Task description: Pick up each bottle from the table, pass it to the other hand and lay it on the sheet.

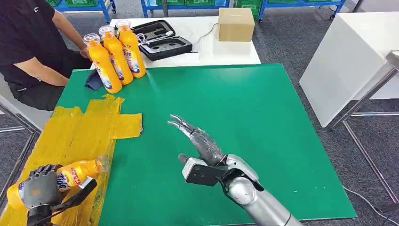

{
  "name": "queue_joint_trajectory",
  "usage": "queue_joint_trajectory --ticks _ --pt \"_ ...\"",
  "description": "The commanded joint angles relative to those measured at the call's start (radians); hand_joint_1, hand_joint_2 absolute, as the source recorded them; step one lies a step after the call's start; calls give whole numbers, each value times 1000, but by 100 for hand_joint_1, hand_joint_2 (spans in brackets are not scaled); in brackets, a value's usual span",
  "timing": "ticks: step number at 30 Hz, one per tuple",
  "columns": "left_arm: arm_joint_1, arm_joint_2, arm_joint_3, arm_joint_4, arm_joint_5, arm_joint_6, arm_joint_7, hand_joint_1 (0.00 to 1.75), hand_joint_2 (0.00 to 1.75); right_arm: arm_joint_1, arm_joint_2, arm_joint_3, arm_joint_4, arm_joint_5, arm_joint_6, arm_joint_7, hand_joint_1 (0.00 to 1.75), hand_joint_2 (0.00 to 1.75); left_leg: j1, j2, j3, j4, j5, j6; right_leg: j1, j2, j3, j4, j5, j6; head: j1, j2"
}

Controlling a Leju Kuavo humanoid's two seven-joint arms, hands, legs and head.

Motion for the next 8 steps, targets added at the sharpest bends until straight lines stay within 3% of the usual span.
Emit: queue_joint_trajectory --ticks 1,8 --pt "147 1 -191 -180 13 -16 -184 0 175 -34 -56 10 28 -22 1 -11 0 0 1 6 -4 -1 3 -3 1 4 -6 0 3 -1 0 0" --pt "206 -16 -211 -315 3 -16 -291 0 175 -45 -60 18 36 -35 3 -18 0 0 2 10 -5 1 5 -1 2 7 -5 -1 5 0 0 0"
